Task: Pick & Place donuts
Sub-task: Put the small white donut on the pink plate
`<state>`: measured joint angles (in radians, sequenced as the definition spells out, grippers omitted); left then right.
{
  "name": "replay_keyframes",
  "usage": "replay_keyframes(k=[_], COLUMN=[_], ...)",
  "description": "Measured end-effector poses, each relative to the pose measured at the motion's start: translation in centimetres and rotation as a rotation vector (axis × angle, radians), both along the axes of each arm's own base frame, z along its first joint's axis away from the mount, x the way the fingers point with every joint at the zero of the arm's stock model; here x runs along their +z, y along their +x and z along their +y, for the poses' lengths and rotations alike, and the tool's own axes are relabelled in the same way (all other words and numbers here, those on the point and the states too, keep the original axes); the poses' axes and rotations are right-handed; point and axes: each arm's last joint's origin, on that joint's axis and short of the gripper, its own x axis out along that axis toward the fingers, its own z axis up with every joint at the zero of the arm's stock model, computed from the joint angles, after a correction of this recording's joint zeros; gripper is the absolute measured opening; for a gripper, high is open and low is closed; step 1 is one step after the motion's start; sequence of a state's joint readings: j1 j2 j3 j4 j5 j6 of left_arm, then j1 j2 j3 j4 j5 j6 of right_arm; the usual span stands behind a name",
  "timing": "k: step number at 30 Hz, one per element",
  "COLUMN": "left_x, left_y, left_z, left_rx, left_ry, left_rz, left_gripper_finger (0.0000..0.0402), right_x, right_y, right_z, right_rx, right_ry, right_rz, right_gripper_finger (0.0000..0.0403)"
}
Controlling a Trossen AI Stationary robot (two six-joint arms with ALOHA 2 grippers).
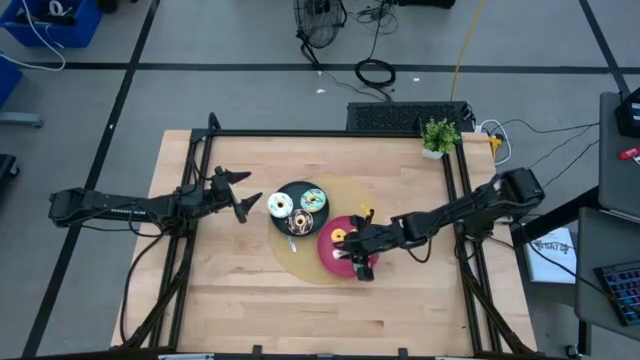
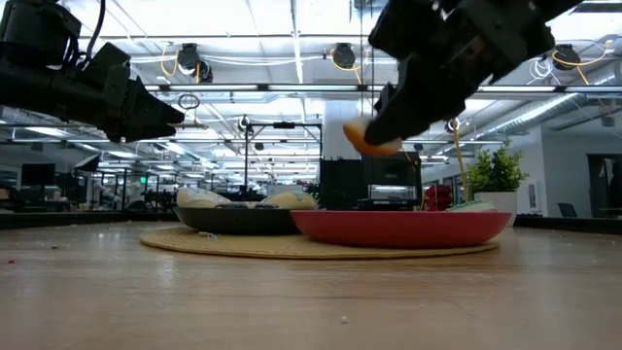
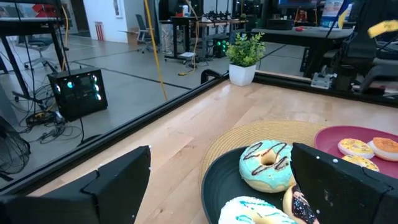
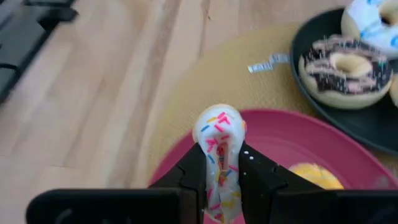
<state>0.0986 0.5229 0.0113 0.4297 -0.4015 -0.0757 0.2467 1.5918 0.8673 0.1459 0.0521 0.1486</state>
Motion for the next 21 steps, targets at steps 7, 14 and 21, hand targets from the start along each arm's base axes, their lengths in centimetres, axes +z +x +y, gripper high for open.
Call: replay_keyframes(k=[7, 14, 21], left_x=[0.0, 0.0, 0.0], left_y=[0.0, 0.0, 0.0], left_z=[0.0, 0.0, 0.0], left_rx=[0.000, 0.000, 0.000], left_ry=[0.000, 0.000, 0.000], left_rz=[0.000, 0.000, 0.000], left_gripper_finger=[0.0381, 0.0381, 0.0381], right_x=[-1.7, -3.3, -4.8], right_y=[0.5, 0.8, 0.9], right_z=[-0.2, -0.2, -0.1], right_rx=[-0.008, -0.007, -0.021], right_ry=[-0.016, -0.027, -0.018], right_rz=[0.054, 0.098, 0.147], right_gripper_finger=[0.0062, 0.0081, 0.0086])
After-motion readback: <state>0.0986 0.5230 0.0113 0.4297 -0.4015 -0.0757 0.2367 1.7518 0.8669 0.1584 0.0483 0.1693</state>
